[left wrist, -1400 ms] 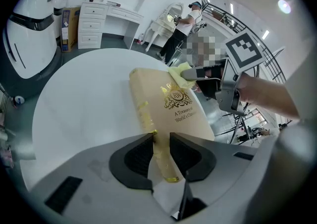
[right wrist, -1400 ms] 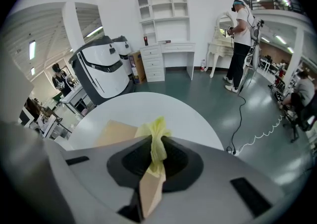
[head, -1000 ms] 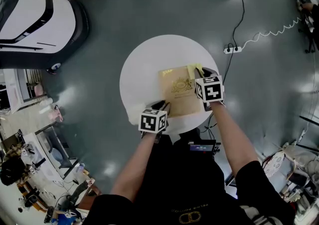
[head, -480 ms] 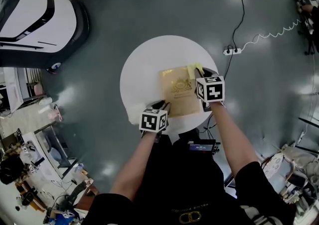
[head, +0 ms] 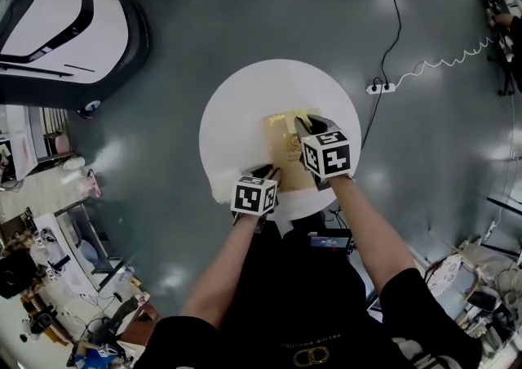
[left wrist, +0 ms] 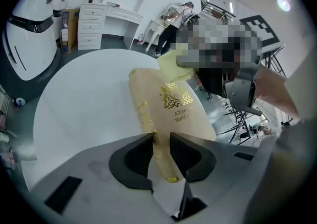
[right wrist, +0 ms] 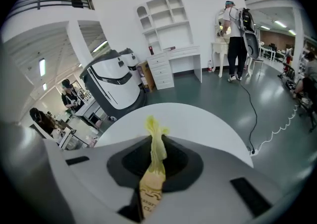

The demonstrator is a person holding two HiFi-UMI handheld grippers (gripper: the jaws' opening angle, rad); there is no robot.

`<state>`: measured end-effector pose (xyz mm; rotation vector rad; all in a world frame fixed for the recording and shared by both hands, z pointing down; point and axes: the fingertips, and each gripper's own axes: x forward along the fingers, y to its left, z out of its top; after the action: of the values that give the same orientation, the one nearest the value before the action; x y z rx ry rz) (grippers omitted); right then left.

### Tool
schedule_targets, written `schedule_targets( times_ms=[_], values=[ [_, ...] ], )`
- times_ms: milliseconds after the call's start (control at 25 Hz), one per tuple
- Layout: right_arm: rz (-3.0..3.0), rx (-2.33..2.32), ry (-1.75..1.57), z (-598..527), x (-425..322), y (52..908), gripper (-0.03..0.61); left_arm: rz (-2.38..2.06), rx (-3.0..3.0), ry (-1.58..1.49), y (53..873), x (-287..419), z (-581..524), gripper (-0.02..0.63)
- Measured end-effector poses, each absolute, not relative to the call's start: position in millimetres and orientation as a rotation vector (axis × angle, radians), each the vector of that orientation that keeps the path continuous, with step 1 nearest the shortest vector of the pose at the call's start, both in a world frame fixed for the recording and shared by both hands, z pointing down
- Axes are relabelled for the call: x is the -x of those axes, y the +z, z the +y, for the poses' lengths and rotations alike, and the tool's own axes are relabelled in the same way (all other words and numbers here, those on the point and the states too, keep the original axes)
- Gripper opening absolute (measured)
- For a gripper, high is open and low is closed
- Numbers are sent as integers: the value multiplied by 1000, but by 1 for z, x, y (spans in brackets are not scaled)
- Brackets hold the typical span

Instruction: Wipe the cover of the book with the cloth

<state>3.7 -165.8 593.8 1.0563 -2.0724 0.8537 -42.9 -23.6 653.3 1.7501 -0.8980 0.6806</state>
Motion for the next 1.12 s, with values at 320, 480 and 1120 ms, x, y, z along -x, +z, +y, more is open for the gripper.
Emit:
schedule_targets(
  times_ms=[320, 480, 1120],
  values=[
    [-2117, -955, 917, -138, 39, 600, 91, -899, -1752, 674, 653, 44, -22, 106],
    [-2120, -929, 953, -131, 50, 604, 91, -895, -1752, 671, 653, 46, -24, 106],
    [-2021, -931, 905, -110, 41, 634, 91, -904, -1748, 675, 654, 45, -22, 106]
  ],
)
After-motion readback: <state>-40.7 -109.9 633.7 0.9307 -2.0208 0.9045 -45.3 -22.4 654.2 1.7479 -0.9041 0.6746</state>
